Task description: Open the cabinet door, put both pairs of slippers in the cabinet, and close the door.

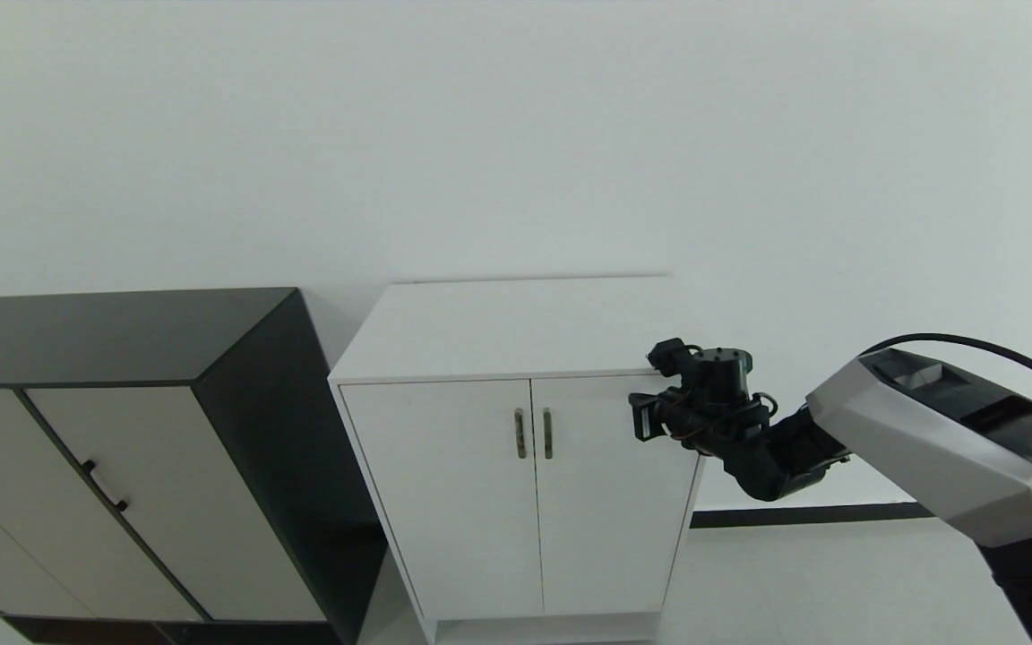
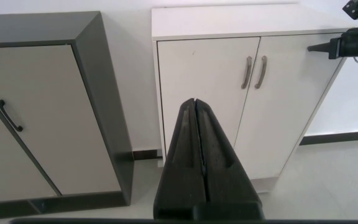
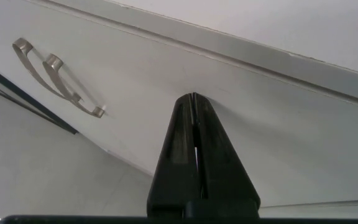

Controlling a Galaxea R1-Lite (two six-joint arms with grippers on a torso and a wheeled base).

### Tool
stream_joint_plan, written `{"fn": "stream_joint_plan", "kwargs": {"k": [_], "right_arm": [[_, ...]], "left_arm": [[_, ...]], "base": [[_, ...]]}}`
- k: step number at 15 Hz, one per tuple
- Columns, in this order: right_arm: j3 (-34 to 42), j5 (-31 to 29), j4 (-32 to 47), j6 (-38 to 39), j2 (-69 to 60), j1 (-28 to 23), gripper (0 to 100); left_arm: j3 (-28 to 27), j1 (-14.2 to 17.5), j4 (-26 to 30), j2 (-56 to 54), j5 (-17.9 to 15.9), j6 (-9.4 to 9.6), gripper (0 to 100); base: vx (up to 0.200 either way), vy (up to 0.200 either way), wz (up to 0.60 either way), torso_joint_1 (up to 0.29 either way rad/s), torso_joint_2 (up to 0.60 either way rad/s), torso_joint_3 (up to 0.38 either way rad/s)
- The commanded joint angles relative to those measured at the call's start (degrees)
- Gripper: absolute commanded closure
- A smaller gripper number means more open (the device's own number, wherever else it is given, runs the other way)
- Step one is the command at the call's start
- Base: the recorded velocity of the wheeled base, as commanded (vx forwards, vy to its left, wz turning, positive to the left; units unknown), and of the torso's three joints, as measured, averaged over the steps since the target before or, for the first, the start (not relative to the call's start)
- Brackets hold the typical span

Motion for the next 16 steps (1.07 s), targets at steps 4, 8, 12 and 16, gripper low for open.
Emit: {"fn": "stream_joint_plan", "kwargs": {"k": [4, 8, 12, 16], "right_arm": [[-0.84, 0.02, 0.49, 0.0, 0.28, -0.01, 100], [2.24, -0.07, 0.13, -0.09, -1.91, -0.1, 100], [8.57, 0.02, -1.62, -0.09, -7.19, -0.18, 100], [23.33, -0.07, -6.99, -0.18, -15.54, -0.36, 100]], "left_arm": [[0.0, 0.02, 0.0, 0.08, -0.01, -0.01, 100], [0.0, 0.02, 0.0, 0.08, -0.01, -0.01, 100], [0.0, 0.02, 0.0, 0.08, -0.01, -0.01, 100], [0.0, 0.02, 0.0, 0.08, -0.01, -0.01, 100]], "base": [[0.0, 0.0, 0.0, 0.0, 0.0, 0.0], [0.0, 0.0, 0.0, 0.0, 0.0, 0.0], [0.0, 0.0, 0.0, 0.0, 0.0, 0.0], [0.0, 0.0, 0.0, 0.0, 0.0, 0.0]]}}
